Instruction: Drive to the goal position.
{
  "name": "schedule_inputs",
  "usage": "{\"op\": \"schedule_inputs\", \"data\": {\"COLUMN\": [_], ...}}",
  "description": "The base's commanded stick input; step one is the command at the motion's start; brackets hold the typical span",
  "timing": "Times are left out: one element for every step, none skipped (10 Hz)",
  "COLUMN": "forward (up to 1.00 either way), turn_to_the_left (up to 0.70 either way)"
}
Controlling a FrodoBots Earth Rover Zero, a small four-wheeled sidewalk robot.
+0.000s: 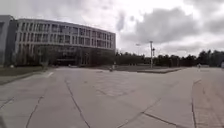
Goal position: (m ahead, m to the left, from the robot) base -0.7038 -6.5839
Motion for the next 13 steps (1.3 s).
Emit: {"op": "schedule_inputs", "data": {"forward": [0.7,0.7,0.7,0.7,0.7,0.7,0.7,0.7,0.7,0.7,0.7,0.7,0.7], "turn_to_the_left": [0.2,0.09,0.01,0.01,0.2,0.35,0.35,0.11,0.0,0.27,0.34,0.3,0.2]}}
